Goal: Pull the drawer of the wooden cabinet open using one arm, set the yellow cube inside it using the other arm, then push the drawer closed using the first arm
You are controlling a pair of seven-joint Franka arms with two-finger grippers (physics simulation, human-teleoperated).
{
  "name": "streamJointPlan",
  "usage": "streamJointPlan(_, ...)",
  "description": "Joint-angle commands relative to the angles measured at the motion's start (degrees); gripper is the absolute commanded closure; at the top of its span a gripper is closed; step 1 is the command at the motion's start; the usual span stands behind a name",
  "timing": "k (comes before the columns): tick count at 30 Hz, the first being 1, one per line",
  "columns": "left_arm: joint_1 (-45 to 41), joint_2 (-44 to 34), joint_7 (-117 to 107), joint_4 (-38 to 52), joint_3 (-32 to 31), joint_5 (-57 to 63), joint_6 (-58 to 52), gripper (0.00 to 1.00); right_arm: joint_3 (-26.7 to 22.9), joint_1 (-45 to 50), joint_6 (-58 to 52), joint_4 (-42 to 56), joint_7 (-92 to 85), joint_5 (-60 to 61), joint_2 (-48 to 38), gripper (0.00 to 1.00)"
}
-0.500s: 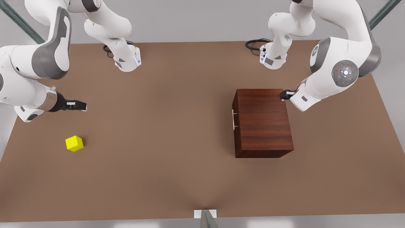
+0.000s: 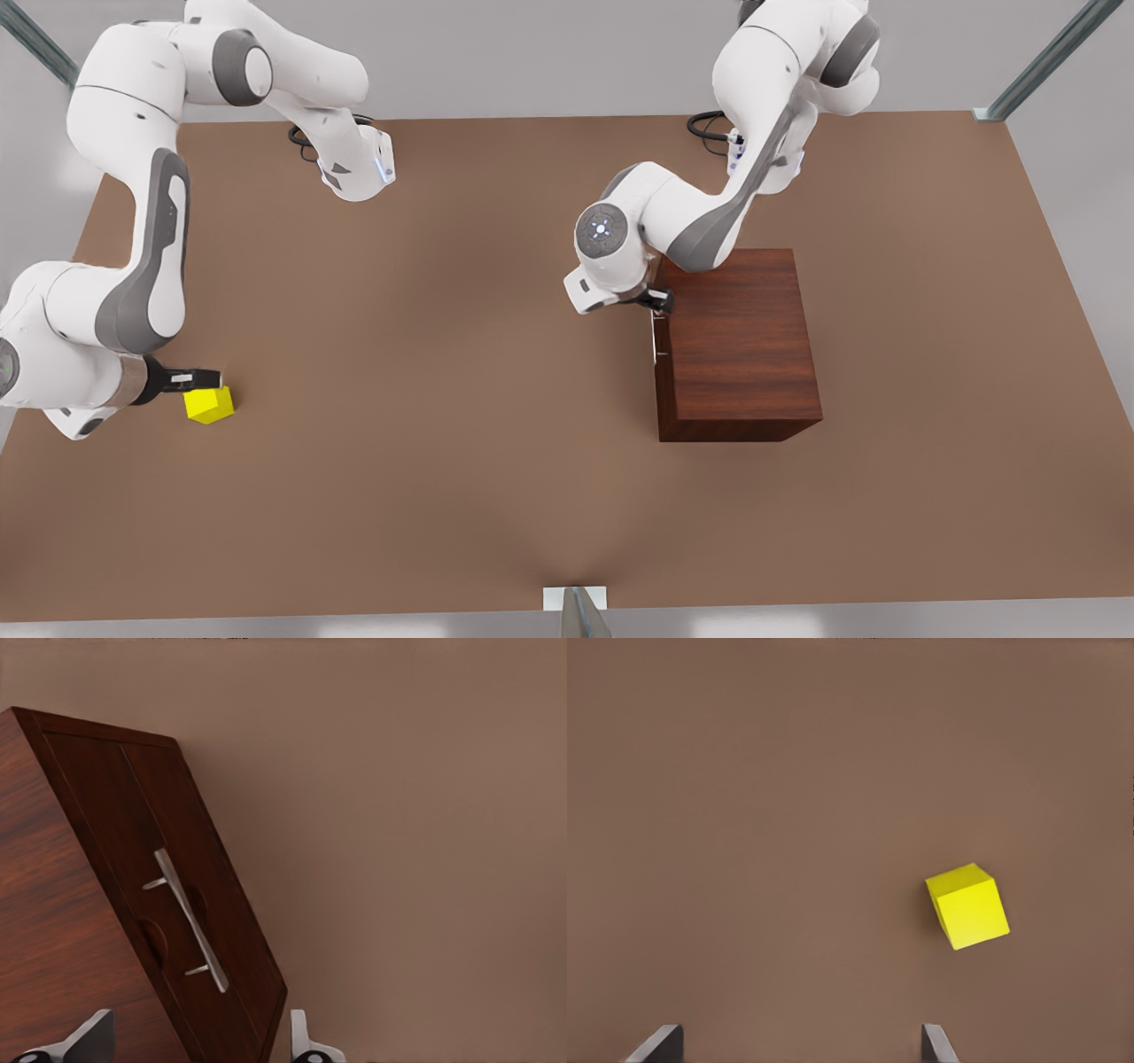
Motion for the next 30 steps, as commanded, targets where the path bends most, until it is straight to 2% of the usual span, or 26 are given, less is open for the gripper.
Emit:
streamJointPlan(1, -1.2, 2.5, -21.6, 0.2, 0.0, 6.1, 5.0, 0.03, -0.1, -0.9, 10.9, 0.1, -32.5, -1.3, 1.5, 0.0)
streamJointPlan(4, -2.3, 3.7, -22.9, 0.1, 0.1, 5.9, 5.3, 0.04, -0.4, -3.7, 17.9, -0.4, -39.1, -1.7, 6.6, 0.0)
streamJointPlan(9, -3.0, 4.5, -27.8, -0.1, 0.2, 7.9, 4.4, 0.11, -0.4, -4.7, 21.6, -0.7, -47.3, -2.8, 10.2, 0.0)
streamJointPlan(14, -2.2, 6.2, -40.4, -0.3, 0.4, 10.3, 4.8, 0.11, -0.4, -6.9, 28.7, -8.1, -47.4, -2.7, 9.7, 0.0)
streamJointPlan(19, -2.0, 7.1, -40.3, -0.3, 0.6, 10.8, 4.3, 0.11, -0.4, -8.2, 33.4, -14.3, -47.4, -2.2, 7.8, 0.0)
streamJointPlan(30, -0.9, 8.6, -40.1, -0.3, 0.6, 10.8, 5.0, 0.11, -0.4, -9.5, 37.5, -20.0, -41.4, -1.5, 7.2, 0.0)
